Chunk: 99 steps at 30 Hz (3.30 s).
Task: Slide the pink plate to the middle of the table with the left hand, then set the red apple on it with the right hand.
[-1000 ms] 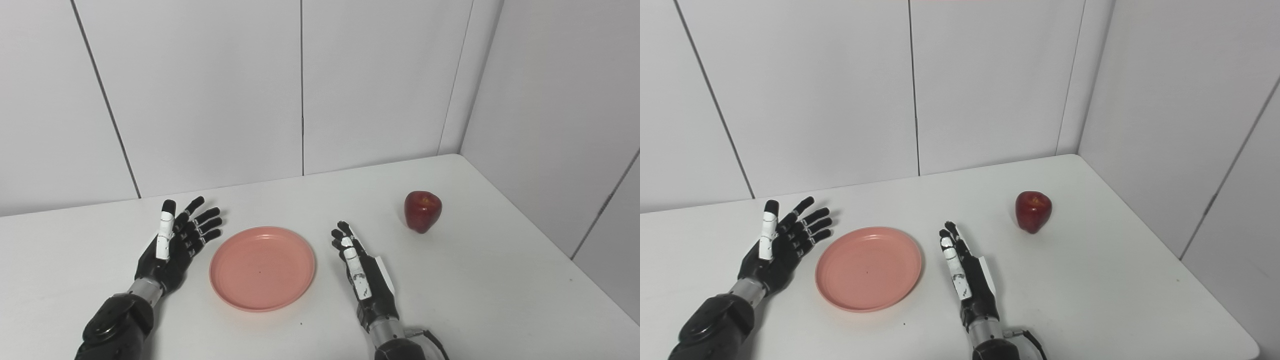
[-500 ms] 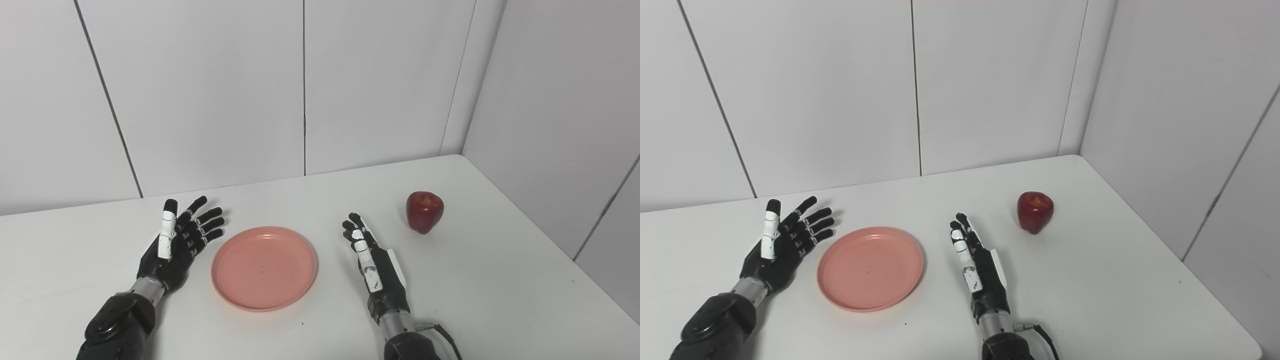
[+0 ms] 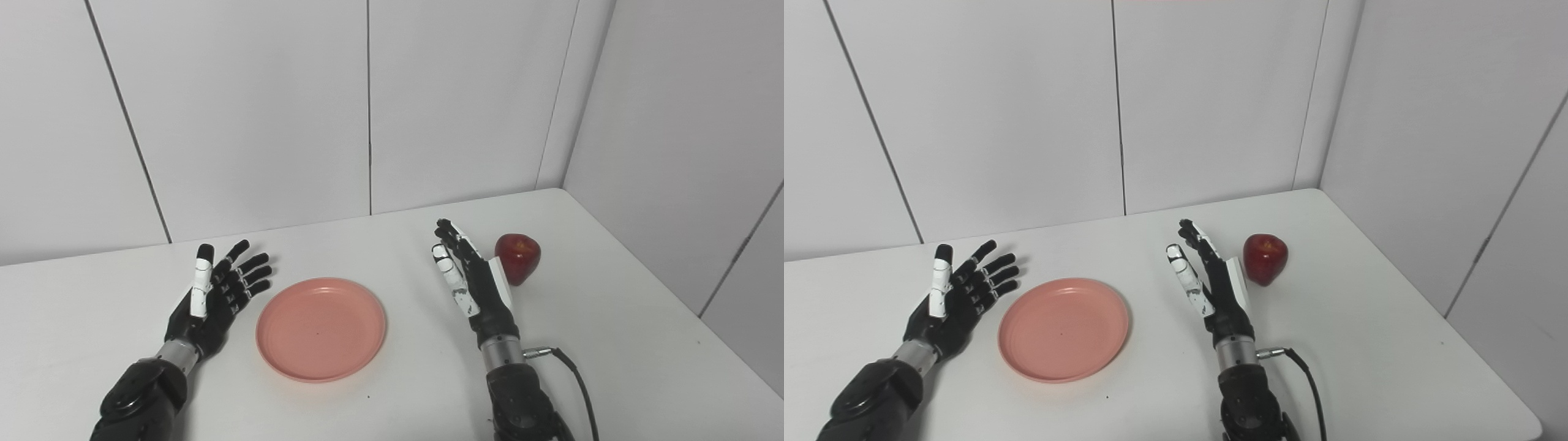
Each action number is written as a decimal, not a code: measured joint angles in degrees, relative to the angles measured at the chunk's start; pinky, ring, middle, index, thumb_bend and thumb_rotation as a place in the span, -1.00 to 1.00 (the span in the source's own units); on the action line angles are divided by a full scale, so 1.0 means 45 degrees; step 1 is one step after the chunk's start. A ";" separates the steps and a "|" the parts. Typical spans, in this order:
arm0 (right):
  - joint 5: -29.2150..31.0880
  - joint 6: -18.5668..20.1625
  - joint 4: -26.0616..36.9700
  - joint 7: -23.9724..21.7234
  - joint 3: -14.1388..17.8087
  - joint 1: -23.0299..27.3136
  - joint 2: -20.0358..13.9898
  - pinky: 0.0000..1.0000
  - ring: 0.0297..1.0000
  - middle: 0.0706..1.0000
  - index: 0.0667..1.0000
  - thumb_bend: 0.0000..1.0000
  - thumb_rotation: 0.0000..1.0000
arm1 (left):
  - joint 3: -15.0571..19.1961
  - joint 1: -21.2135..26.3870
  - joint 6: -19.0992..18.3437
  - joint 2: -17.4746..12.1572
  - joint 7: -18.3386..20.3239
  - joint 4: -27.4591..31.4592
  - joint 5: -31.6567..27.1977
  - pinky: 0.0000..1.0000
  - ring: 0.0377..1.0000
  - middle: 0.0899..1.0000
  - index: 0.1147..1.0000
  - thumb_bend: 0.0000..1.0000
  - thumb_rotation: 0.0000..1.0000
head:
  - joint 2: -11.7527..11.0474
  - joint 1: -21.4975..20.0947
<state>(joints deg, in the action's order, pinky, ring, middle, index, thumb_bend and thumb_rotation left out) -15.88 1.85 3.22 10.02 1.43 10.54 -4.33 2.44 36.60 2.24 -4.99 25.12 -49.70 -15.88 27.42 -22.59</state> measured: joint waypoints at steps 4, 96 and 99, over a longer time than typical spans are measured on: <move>-0.0586 -0.0010 0.0001 0.0136 0.0004 0.0296 -0.0282 0.56 0.61 0.61 0.65 0.67 0.92 | 0.0005 0.0053 0.0078 -0.0002 0.0052 -0.0129 0.0000 0.71 0.67 0.63 0.86 0.77 0.93 | -0.0059 -0.0098; -0.7307 0.1181 -0.4732 0.0980 -0.1072 0.2632 -0.4926 0.23 0.40 0.46 0.43 0.75 0.82 | 0.0238 0.0100 0.0291 0.0003 0.0259 -0.0362 -0.0105 0.72 0.67 0.61 0.87 0.77 0.93 | -0.0020 -0.0156; -0.7246 0.1183 -0.5032 0.0984 -0.1154 0.2629 -0.4911 0.27 0.41 0.45 0.43 0.76 0.80 | 0.0224 0.0079 0.0286 -0.0003 0.0258 -0.0310 -0.0104 0.72 0.67 0.62 0.87 0.77 0.94 | 0.0039 -0.0137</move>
<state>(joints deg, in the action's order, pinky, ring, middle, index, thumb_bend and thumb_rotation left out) -48.48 7.18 -19.42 14.44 -3.76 22.37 -26.43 3.45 36.95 3.52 -5.01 26.28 -51.10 -16.35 27.60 -23.20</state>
